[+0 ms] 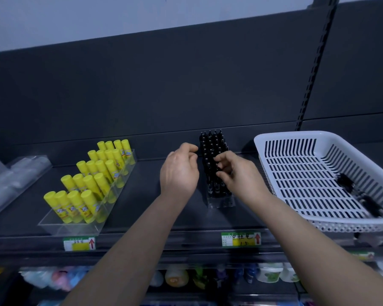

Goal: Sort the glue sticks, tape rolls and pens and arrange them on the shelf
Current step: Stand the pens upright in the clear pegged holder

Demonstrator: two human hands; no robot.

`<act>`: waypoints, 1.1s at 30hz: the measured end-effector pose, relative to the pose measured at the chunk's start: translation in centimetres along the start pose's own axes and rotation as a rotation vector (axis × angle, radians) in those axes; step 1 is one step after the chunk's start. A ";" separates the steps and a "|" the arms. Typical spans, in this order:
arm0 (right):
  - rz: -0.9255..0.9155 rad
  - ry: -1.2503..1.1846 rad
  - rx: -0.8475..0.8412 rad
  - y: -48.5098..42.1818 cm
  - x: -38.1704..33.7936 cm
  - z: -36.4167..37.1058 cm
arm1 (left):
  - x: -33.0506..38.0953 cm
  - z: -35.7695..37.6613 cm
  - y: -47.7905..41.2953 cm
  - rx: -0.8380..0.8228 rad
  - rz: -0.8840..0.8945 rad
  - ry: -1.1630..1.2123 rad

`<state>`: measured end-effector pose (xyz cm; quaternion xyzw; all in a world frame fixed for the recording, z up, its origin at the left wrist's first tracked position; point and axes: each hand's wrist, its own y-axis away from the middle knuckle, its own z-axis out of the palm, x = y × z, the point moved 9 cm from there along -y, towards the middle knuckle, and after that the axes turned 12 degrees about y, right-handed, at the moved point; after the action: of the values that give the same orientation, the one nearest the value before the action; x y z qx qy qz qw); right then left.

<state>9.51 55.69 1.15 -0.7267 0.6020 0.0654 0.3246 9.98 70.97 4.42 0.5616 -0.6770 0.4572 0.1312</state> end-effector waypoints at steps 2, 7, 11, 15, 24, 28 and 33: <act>0.011 -0.002 -0.030 0.0 0.0 0.2 | 0.7 -0.3 0.0 0.027 0.030 0.032; 0.018 0.048 0.030 0.6 1.0 -2.1 | 3.7 0.3 -0.1 0.066 0.129 0.109; 0.028 0.258 0.029 1.4 4.2 -5.5 | 7.4 4.1 -0.3 -0.048 0.181 0.123; 0.138 0.459 -0.034 3.4 10.4 -8.8 | 10.6 11.0 -0.2 -0.248 0.170 0.000; 0.441 0.631 -0.037 8.0 24.6 -19.1 | 14.9 27.7 1.5 -0.630 0.063 -0.144; 0.435 0.495 -0.070 8.2 27.5 -20.0 | 16.3 33.9 2.5 -0.741 -0.019 -0.187; 0.435 0.393 -0.066 8.3 29.2 -20.0 | 17.0 38.2 3.8 -0.810 -0.164 -0.192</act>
<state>3.73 19.87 -0.71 -0.5895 0.7924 0.0108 0.1562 13.82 30.59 -6.54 0.5569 -0.7640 0.0880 0.3137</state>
